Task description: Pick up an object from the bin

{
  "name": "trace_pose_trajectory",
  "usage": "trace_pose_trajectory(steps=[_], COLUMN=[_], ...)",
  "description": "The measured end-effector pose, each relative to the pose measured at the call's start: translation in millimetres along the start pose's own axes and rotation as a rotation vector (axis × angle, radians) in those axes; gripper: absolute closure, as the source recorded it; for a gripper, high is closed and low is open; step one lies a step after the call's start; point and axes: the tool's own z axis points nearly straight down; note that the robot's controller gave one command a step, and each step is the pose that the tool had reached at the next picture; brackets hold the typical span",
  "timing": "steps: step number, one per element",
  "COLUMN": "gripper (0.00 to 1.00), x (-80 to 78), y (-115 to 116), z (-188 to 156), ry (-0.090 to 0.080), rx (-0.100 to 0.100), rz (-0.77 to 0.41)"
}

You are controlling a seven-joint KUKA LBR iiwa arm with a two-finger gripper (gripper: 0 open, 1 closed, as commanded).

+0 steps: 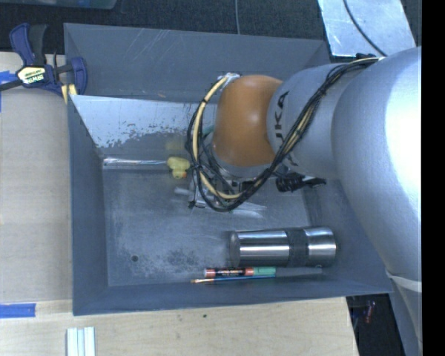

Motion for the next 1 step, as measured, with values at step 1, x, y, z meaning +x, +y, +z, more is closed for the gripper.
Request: trace_pose_trajectory(steps=[1], gripper=[1.0], x=[-1.0], y=[0.2], z=[-13.1], ry=[-0.001], rx=[0.0], rz=[0.0])
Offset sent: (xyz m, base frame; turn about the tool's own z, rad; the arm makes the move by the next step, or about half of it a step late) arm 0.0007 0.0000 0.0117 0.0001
